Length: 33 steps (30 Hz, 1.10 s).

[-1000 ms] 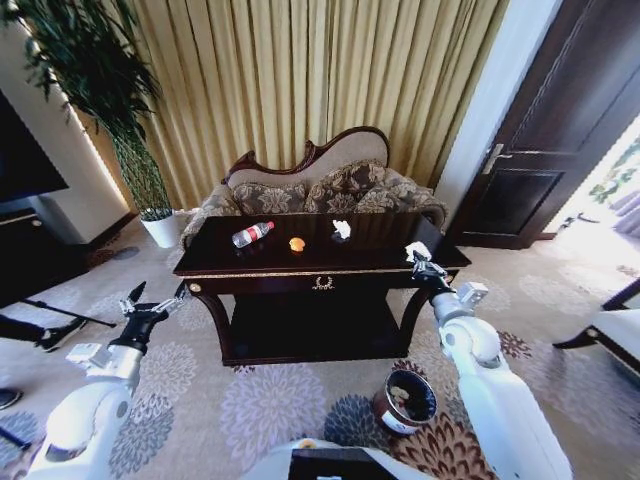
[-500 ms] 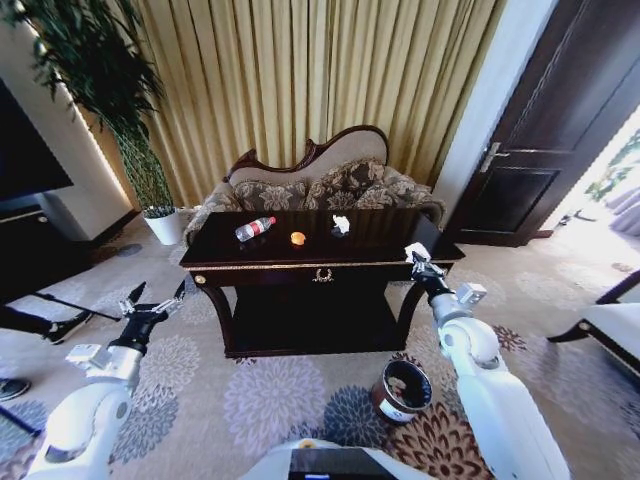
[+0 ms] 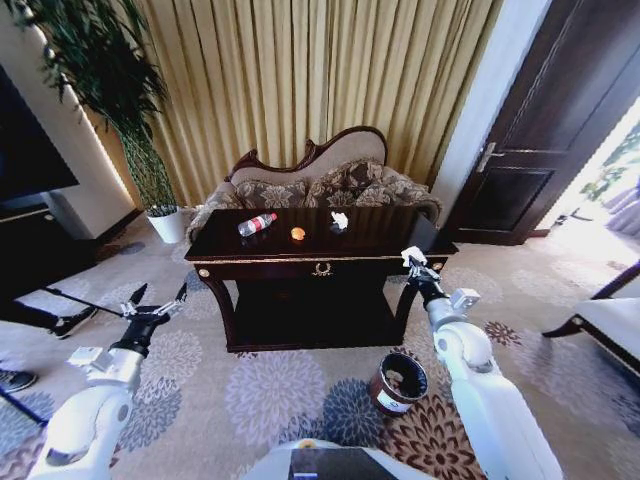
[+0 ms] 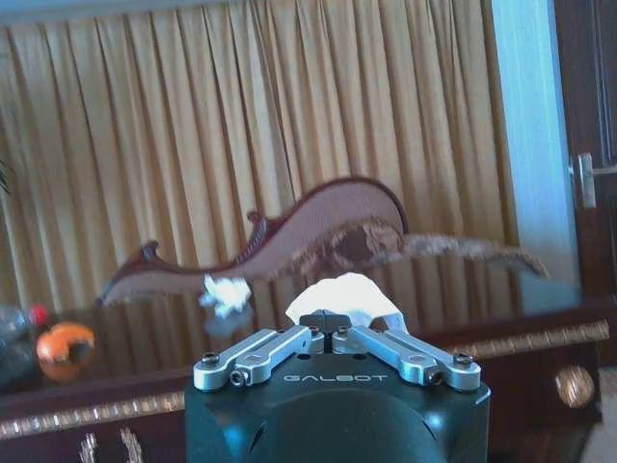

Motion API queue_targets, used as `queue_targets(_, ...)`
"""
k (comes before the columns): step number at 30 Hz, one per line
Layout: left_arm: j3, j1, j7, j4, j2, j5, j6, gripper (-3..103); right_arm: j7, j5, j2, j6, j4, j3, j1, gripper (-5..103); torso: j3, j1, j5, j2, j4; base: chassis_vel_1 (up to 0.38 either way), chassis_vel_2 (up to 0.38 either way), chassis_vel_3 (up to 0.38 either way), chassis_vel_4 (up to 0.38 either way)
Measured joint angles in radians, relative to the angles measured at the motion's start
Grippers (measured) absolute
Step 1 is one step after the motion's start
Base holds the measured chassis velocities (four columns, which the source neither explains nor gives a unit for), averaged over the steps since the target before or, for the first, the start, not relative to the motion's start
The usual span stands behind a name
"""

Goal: Move to the front of the table and place the trash on the table into the trash bin.

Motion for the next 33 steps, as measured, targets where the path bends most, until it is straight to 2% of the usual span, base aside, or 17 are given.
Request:
queue_targets(3, 0.002, 0.001, 0.0, 0.001, -0.003, 0.003, -0.002, 100, -0.001, -0.012, 0.006, 0.008, -0.025, -0.005, -0.004, 0, 0.0, 0.0, 0.0, 0.0, 0.0, 0.0, 0.0, 0.0, 0.0)
queue_targets(7, 0.004, 0.004, 0.002, 0.002, -0.011, 0.01, -0.009, 100, -0.019, -0.081, 0.026, 0.055, -0.142, -0.017, -0.015, 0, 0.0, 0.0, 0.0002, 0.0, 0.0, 0.0, 0.0, 0.0, 0.0)
queue_targets(19, 0.011, 0.009, 0.006, 0.007, -0.029, 0.024, -0.02, 100, -0.048, -0.157, 0.056, 0.137, -0.348, -0.05, -0.011, 0, 0.0, 0.0, 0.0, 0.0, 0.0001, 0.0, 0.0, 0.0, 0.0)
queue_targets(24, 0.012, 0.008, 0.007, 0.013, -0.032, 0.025, -0.031, 100, -0.08, -0.213, 0.082, 0.191, -0.502, -0.061, 0.028, 0, 0.0, 0.0, 0.0, 0.0, 0.0, 0.0, 0.0, 0.0, 0.0)
queue_targets(33, 0.016, 0.005, 0.01, 0.012, -0.044, 0.027, -0.036, 100, -0.082, -0.274, 0.103, 0.226, -0.681, -0.062, 0.098, 0, 0.0, 0.0, 0.0, 0.0, 0.0, 0.0, 0.0, 0.0, 0.0)
